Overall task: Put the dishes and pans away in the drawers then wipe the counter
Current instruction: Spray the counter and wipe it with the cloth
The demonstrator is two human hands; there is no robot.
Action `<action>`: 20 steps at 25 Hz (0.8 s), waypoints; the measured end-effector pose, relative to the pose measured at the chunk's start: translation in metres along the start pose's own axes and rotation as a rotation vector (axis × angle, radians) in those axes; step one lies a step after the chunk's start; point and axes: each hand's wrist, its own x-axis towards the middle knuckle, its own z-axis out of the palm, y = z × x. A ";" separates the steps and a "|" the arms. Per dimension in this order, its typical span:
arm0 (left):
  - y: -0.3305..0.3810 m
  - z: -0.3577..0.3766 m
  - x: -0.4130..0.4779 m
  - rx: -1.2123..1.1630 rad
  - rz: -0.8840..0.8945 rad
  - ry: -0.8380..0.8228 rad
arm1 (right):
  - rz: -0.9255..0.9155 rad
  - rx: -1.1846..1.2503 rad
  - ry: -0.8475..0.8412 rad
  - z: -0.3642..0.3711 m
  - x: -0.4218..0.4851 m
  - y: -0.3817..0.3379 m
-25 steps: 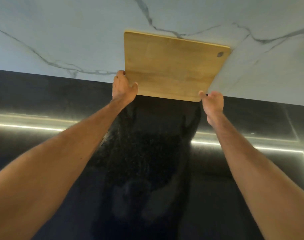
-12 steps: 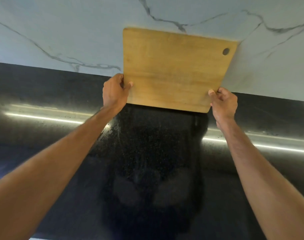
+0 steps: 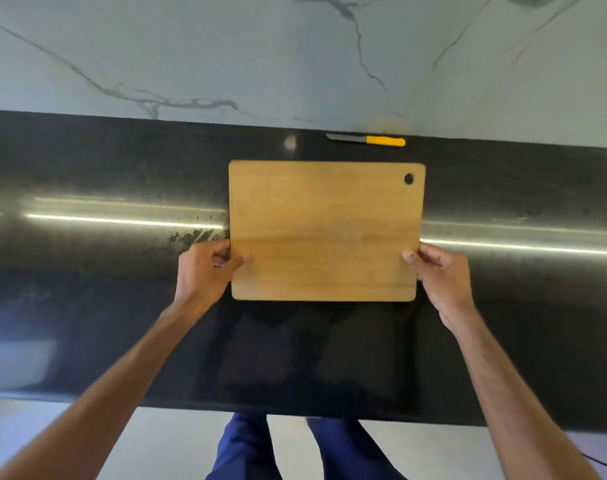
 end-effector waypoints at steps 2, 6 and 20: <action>-0.010 0.003 -0.013 -0.009 -0.071 -0.039 | 0.074 -0.022 -0.026 -0.001 -0.015 0.013; -0.011 0.005 -0.018 -0.032 -0.086 -0.076 | 0.132 -0.068 -0.018 -0.005 -0.030 0.014; -0.004 0.019 -0.028 0.093 -0.038 -0.054 | 0.102 -0.475 0.234 0.002 -0.036 0.008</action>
